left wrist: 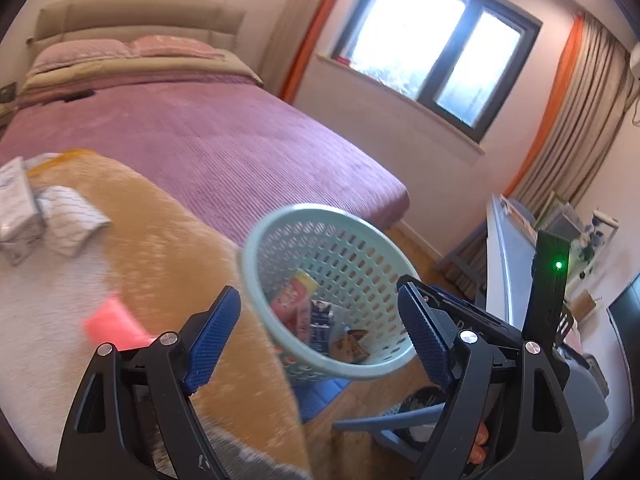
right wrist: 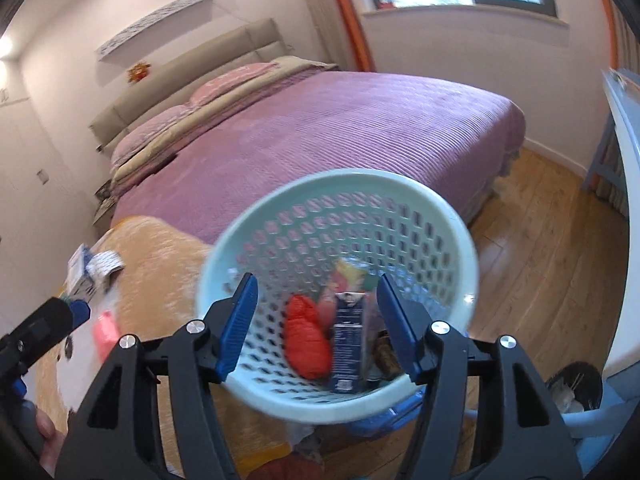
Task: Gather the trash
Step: 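Move both open grippers back over the rug toward the packets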
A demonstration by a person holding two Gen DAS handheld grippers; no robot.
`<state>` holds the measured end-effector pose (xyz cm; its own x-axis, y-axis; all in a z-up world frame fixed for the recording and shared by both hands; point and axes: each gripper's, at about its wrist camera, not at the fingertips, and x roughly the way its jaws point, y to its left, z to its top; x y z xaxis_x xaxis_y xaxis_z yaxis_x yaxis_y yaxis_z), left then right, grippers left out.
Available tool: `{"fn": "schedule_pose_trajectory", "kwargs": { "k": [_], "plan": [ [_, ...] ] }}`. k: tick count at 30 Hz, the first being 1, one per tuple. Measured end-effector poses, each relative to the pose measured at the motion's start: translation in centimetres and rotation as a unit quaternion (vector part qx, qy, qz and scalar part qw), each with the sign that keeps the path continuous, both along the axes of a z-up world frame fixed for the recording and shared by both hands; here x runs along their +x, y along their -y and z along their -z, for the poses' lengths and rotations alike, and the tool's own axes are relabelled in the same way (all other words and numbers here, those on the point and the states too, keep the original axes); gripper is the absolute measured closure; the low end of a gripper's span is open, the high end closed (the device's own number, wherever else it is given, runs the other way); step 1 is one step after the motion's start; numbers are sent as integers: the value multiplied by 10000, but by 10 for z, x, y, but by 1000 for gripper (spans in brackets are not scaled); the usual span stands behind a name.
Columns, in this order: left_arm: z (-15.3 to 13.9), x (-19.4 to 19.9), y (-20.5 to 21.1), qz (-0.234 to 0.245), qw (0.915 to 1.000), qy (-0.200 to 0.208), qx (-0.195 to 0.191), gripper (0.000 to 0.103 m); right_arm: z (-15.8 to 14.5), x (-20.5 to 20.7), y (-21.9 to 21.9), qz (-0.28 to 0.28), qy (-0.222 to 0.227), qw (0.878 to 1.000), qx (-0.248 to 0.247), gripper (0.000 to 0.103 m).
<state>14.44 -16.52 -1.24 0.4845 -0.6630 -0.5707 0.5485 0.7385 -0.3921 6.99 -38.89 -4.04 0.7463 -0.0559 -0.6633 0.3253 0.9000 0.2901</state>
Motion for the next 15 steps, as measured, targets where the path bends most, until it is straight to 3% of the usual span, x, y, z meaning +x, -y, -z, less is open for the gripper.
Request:
{"fn": "schedule_pose_trajectory", "kwargs": {
  "k": [8,11,15],
  "plan": [
    [-31,-20,-76,-838,9945,627,35,24,-20,7,-73,-768,152,9964,-313,44],
    [-35,-20,-105,-1254,9878,856,337,24,-20,12,-107,-1096,187,9929,-429,45],
    [-32,-9,-155,-1814,9792,792,442,24,-15,22,-156,-1618,153,9839,-739,44]
  ]
}}
